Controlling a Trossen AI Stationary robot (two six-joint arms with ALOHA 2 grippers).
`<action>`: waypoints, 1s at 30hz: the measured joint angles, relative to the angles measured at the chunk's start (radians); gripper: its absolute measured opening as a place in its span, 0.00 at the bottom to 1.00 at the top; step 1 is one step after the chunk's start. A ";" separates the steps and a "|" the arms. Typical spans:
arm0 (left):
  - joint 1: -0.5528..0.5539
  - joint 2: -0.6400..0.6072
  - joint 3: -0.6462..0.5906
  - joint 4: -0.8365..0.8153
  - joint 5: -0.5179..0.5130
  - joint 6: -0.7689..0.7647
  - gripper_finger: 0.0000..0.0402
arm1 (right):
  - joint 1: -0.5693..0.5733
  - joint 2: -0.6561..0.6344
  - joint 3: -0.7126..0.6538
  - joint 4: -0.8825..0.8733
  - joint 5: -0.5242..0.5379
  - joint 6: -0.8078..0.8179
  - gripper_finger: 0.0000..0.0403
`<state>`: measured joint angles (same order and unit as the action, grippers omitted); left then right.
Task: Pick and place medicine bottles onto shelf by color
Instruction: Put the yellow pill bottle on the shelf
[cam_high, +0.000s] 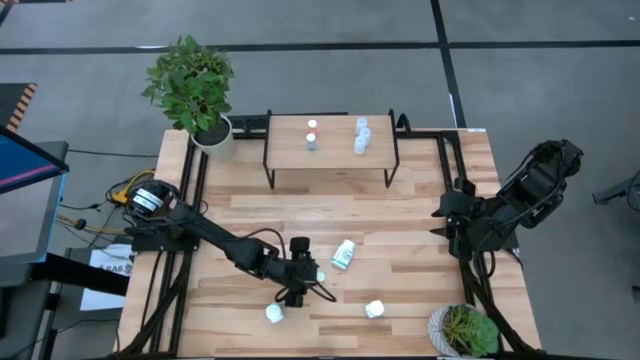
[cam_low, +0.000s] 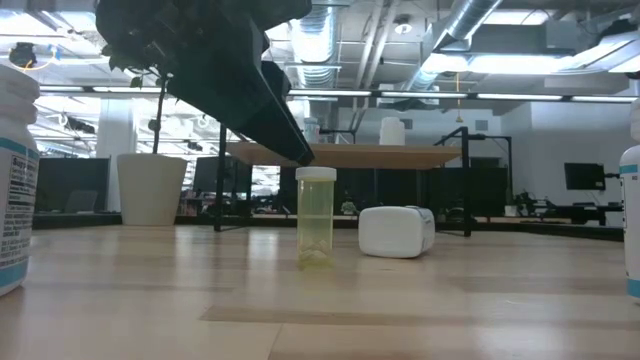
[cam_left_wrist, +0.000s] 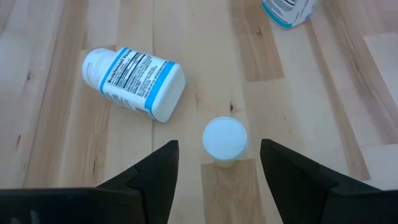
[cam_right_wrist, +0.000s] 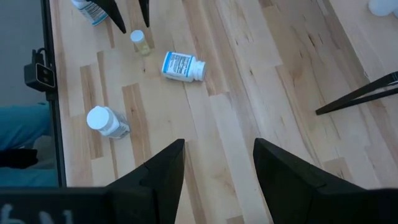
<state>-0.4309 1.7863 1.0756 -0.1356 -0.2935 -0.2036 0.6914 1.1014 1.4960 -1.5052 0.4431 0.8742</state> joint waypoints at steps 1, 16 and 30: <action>0.000 0.000 0.000 0.000 0.004 -0.003 0.54 | 0.000 0.000 0.000 0.000 0.000 0.000 0.53; 0.013 0.114 0.059 0.050 0.030 0.045 0.53 | 0.000 0.000 0.000 -0.001 -0.001 0.000 0.53; 0.016 0.114 0.059 0.042 0.045 0.014 0.42 | 0.000 0.000 0.000 -0.001 -0.001 0.000 0.53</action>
<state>-0.4149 1.9007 1.1347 -0.0935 -0.2485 -0.1898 0.6914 1.1011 1.4960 -1.5061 0.4423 0.8738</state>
